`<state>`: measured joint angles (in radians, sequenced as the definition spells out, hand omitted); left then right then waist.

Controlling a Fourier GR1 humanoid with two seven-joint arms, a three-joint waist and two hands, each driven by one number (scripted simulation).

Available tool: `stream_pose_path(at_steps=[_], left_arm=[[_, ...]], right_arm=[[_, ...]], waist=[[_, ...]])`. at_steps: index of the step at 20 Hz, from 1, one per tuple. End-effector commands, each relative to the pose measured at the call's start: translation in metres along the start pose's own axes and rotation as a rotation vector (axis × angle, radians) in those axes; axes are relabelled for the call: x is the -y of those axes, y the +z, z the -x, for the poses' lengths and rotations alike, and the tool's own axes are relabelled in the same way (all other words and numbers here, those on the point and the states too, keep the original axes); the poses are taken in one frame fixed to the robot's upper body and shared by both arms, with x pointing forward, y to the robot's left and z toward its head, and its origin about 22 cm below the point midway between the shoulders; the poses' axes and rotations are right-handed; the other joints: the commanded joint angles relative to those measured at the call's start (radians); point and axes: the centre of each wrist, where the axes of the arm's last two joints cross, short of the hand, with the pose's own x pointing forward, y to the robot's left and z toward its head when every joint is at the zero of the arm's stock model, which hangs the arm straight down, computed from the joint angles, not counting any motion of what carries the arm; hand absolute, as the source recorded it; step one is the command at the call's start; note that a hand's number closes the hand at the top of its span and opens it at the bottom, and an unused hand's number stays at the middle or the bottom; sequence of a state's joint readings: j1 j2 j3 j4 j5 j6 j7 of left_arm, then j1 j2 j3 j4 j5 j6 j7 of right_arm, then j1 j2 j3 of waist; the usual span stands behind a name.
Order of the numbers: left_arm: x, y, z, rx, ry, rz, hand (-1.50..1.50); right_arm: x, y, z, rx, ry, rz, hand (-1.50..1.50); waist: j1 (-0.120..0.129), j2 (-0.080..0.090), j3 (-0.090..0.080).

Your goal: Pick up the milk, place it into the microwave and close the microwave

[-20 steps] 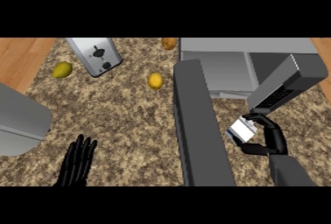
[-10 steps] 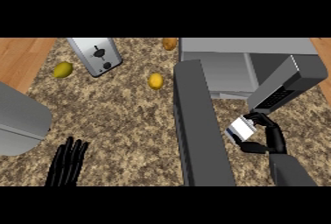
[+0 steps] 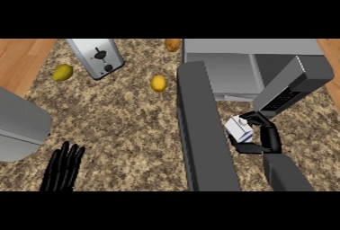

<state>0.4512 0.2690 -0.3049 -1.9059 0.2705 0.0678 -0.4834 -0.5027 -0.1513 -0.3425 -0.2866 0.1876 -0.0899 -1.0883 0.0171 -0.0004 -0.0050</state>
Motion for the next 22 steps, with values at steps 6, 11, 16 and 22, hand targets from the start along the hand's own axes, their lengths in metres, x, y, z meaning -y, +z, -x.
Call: stream_pose_path(at_steps=[6,11,16,22], left_arm=[[-0.029,0.021,-0.003,-0.027,0.007,-0.023,-1.50],[-0.012,0.006,0.010,-0.023,0.005,-0.036,-1.50],[-0.030,0.000,0.002,-0.035,0.003,-0.025,-1.50],[-0.033,0.011,0.000,-0.020,0.008,-0.040,-1.50]], right_arm=[[-0.038,0.000,-0.011,0.096,-0.092,-0.025,1.50],[-0.051,-0.030,-0.032,0.145,0.021,0.020,1.50],[-0.072,-0.050,-0.046,0.115,0.027,0.044,1.50],[-0.063,-0.081,-0.068,0.078,0.088,0.051,1.50]], waist=[[-0.016,-0.005,0.004],[-0.017,-0.002,0.004],[-0.005,0.002,0.005],[-0.008,0.000,0.005]])
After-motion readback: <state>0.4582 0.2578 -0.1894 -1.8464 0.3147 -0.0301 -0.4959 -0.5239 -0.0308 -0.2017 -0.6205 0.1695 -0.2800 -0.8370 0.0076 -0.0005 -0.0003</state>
